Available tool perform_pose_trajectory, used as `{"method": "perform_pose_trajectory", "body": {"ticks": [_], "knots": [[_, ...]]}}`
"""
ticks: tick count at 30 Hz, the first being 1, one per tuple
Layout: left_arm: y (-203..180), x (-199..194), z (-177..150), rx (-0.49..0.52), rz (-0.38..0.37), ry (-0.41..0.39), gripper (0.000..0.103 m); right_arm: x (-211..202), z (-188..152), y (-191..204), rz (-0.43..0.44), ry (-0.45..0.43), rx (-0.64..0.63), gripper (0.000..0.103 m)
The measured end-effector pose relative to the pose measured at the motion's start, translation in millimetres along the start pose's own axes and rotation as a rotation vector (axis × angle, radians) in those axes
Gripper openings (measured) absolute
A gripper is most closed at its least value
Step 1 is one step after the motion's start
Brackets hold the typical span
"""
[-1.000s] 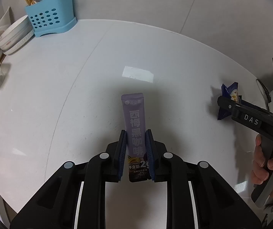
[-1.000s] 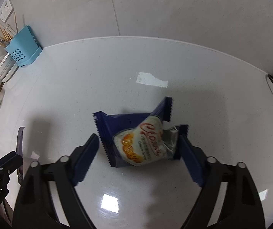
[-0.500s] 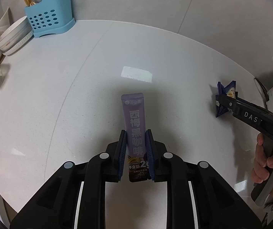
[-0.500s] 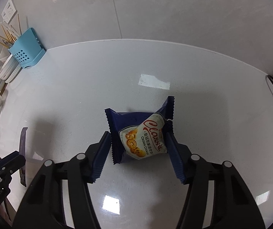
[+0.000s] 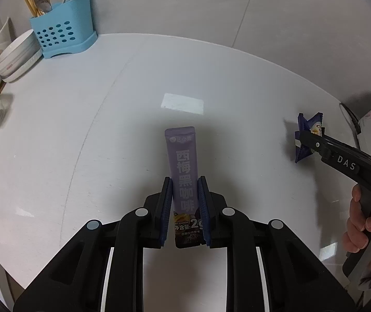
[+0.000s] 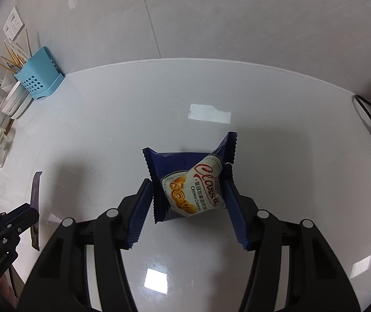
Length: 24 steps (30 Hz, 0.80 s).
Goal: Collect trash
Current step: 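Carry the coffee sachet and snack packet down over the green wastebasket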
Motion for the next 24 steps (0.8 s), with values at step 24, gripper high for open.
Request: {"method": "perform_pose_trajectory", "body": {"ticks": [24], "knots": [[-27,-38,-43,0.115,-0.080,-0.036,0.020,-60,-68,-5,-0.040,-0.037,0.069,0.054]]}}
Point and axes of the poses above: each gripper's, at about its wrist camera, not at the fingertips, and x roughly the way its jaws point, y to its left, z to its top, the point moved 6 cm from there along x, roughly the way its jaws point, and after that the axes turned 1 degree about y, right-handed, at the moved point
